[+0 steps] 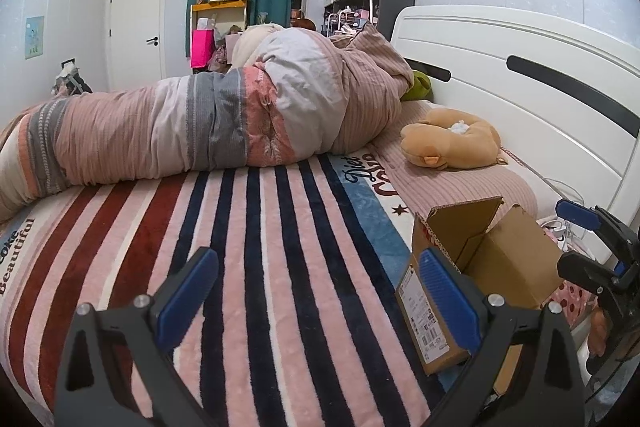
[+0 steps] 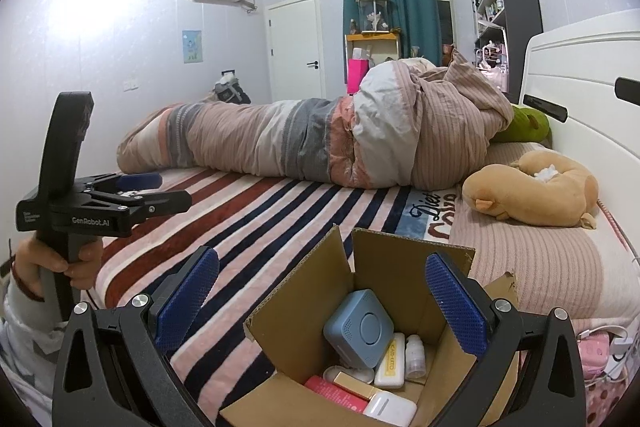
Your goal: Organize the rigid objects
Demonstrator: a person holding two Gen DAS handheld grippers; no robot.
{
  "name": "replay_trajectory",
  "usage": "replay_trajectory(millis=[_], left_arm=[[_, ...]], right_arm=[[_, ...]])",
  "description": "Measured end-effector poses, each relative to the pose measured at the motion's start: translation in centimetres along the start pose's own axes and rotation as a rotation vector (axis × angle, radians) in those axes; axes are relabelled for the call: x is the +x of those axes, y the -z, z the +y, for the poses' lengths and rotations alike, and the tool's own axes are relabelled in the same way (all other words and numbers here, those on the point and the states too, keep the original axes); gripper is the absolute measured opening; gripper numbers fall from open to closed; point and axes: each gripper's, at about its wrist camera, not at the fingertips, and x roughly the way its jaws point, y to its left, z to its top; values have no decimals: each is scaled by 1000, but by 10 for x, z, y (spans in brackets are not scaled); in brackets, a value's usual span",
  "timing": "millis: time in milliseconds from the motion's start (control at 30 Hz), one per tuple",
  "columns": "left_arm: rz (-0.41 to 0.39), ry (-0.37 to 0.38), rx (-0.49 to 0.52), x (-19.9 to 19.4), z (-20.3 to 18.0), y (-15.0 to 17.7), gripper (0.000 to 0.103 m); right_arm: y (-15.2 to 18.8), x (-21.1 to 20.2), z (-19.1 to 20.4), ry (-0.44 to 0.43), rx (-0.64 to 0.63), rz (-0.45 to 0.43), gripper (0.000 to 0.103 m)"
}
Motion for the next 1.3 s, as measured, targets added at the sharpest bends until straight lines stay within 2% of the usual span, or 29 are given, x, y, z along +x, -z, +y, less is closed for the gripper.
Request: replay_trajectory(millis=[1300], left_arm=[[-13,11,15,-6,2,0,100]], right_arm=[[10,2,4,1,6,10,103]])
